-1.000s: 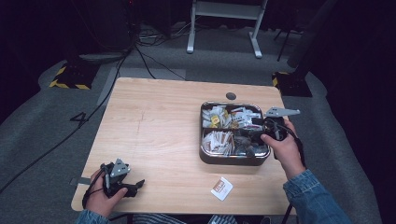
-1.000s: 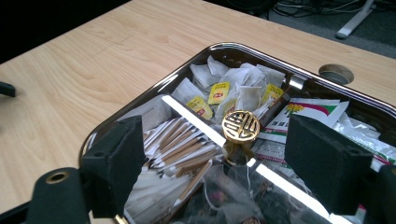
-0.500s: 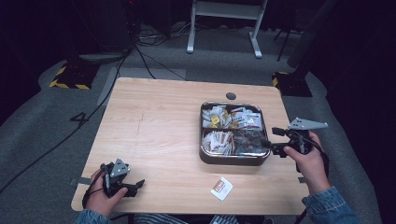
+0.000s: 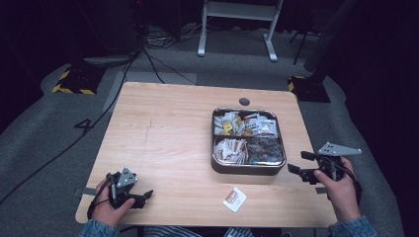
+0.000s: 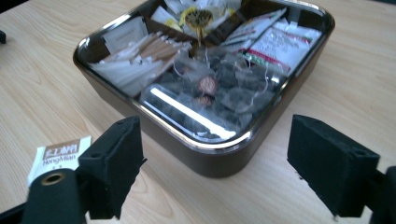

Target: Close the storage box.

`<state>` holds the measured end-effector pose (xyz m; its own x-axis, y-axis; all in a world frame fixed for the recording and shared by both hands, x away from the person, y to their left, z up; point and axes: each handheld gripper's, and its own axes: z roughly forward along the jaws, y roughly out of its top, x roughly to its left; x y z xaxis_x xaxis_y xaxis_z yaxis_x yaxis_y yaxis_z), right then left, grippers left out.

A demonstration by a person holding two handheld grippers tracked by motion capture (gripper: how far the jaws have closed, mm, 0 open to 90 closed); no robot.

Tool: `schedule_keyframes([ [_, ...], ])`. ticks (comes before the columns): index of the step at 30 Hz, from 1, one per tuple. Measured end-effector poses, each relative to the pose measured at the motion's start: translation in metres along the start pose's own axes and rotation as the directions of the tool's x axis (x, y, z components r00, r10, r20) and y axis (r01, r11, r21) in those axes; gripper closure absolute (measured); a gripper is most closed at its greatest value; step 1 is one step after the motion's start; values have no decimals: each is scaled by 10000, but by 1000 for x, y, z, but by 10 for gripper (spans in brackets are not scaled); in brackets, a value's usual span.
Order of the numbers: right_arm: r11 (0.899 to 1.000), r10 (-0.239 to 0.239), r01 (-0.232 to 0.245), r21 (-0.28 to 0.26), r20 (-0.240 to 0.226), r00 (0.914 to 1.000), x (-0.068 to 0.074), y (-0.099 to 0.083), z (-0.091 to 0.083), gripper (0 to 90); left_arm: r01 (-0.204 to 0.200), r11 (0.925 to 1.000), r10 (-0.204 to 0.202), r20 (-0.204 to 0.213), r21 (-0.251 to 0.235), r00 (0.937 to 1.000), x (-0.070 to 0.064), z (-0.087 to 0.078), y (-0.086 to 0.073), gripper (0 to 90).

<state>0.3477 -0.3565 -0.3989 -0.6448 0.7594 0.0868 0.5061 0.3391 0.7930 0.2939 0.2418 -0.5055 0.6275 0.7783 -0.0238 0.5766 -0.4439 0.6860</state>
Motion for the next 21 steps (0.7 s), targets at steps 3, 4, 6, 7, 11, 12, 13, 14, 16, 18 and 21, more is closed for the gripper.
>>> schedule_keyframes([
  [3, 9999, 112, -112, -1, 104, 9999, -1, -13, 2, 170, 0, 10000, 0, -1, 2, 10000, 0, 0, 0, 125],
  [4, 9998, 211, -211, 17, 109, 9997, -1, -17, 3, 170, -2, 10000, 2, -2, 1, 10000, 0, 0, 0, 125],
  [6, 9996, 274, -273, -25, 89, 9996, -3, -26, 5, 170, 0, 10000, 0, 0, 1, 10000, 0, 0, 0, 125],
  [7, 9994, 320, -320, -108, 27, 9995, -3, -30, 6, 167, 1, 10000, -1, 0, 2, 10000, 0, 0, 0, 125],
  [11, 9966, 511, -511, -642, -27, 9987, -3, -49, 11, 161, -1, 10000, 1, -2, 0, 10000, 0, 0, 0, 125],
  [12, 9966, 532, -531, -625, 4, 9986, -3, -53, 13, 161, -1, 10000, 1, -2, -1, 10000, 0, 0, 0, 125],
  [13, 9976, 475, -470, -512, 74, 9988, -2, -56, 15, 161, -3, 10000, 3, 0, 2, 10000, 0, 0, 0, 125],
  [14, 9983, 441, -436, -378, 124, 9989, -2, -57, 16, 161, -5, 10000, 5, -2, 2, 10000, 0, 0, 0, 125],
  [16, 9993, 323, -320, -216, 179, 9993, -1, -60, 18, 161, -1, 10000, 1, -1, 1, 10000, 0, 0, 0, 125],
  [18, 9991, 368, -364, -230, 175, 9992, -1, -62, 19, 161, -2, 10000, 2, -1, 1, 10000, 0, 0, 0, 125],
  [21, 9990, 449, -449, -14, 194, 9988, -1, -66, 24, 162, -1, 10000, 1, -1, 1, 10000, 0, 0, 0, 125],
])
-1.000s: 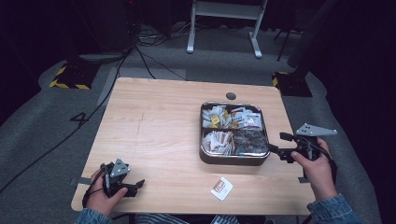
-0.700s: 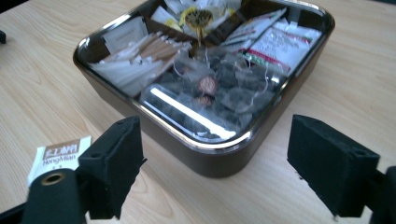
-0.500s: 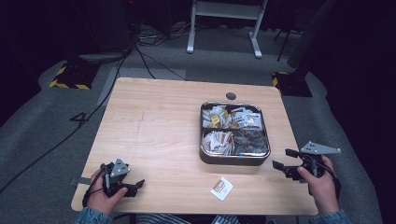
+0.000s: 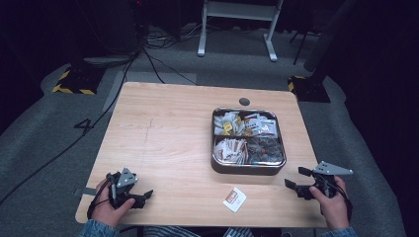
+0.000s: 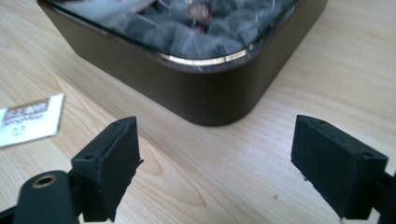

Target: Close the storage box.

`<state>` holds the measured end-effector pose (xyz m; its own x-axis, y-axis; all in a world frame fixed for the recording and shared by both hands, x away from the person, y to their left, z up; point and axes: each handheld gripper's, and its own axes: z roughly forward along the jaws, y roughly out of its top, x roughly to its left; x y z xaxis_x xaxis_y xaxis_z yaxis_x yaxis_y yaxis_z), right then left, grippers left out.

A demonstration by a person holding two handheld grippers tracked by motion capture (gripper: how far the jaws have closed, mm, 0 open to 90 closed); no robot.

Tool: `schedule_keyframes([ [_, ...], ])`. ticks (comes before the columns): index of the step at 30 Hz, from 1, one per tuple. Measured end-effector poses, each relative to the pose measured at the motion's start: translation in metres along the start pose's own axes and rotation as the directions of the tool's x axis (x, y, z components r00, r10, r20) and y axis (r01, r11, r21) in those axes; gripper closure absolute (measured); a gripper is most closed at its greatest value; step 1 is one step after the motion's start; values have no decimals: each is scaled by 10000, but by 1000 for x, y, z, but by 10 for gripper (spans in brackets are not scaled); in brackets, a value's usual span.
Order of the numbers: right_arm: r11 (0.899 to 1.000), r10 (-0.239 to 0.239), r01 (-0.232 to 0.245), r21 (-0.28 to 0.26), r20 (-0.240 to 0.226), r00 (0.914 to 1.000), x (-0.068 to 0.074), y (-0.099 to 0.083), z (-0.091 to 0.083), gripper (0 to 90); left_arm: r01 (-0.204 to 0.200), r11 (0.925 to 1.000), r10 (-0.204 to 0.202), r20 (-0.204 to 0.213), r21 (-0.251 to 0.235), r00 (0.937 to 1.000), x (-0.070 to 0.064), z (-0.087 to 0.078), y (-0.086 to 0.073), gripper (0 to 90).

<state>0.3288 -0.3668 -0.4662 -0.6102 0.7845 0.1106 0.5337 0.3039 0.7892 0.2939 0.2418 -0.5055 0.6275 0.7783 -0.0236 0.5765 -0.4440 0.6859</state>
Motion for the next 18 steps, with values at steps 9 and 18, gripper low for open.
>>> schedule_keyframes([
  [9, 9979, 104, -120, 636, 258, 9996, -1, -15, 20, 165, -1, 10000, 1, 0, 1, 10000, 0, 0, 0, 125],
  [18, 9964, 70, -92, 842, 254, 9997, 0, -22, 29, 162, 1, 10000, -1, 0, 1, 10000, 0, 0, 0, 125],
])
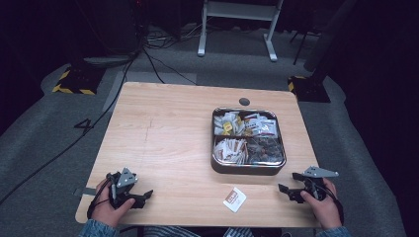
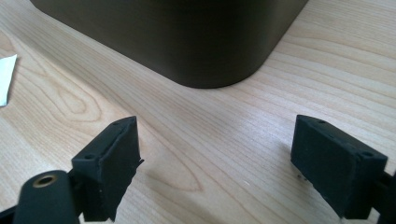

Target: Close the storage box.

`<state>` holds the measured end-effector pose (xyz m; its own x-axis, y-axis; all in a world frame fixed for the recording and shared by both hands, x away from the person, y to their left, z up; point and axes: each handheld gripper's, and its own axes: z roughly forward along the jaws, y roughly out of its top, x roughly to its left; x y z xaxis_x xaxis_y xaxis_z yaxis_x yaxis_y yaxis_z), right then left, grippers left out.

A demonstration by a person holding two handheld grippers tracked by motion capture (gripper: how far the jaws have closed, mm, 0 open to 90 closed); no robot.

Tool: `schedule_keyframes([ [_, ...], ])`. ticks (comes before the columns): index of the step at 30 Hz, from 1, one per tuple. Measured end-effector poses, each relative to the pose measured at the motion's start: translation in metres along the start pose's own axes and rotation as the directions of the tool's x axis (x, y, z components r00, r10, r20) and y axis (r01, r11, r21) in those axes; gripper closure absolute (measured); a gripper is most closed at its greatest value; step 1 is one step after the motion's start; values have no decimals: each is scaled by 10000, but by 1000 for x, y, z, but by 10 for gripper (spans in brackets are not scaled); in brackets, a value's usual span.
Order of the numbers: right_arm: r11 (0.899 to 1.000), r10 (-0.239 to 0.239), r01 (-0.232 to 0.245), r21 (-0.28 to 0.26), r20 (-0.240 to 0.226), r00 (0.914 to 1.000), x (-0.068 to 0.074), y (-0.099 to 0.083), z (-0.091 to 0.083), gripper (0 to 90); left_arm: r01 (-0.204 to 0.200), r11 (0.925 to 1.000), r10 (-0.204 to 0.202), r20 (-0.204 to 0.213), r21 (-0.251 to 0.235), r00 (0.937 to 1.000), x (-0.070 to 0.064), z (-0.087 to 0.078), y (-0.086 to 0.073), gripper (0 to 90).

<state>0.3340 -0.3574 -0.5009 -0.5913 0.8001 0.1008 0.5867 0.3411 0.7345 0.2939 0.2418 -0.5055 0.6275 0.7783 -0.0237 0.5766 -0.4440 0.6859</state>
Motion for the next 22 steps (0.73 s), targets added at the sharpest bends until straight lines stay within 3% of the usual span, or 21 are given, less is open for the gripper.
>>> schedule_keyframes([
  [6, 9997, -12, 16, -248, 161, 9999, 0, -2, 3, 161, -2, 10000, 2, 3, 4, 10000, 0, 0, 0, 125],
  [10, 9955, -939, 932, 158, 576, 9939, 4, 0, 7, 105, -3, 10000, 3, 5, 3, 10000, 0, 0, 0, 125],
  [14, 9945, -1018, 1003, 291, 542, 9933, 4, 2, 10, 61, 0, 10000, 0, 14, 2, 10000, 0, 0, 0, 124],
  [22, 9946, -1008, 993, 301, 549, 9934, 4, 2, 10, 57, -46, 10000, 46, 35, 1, 10000, 1, 1, 1, 117],
])
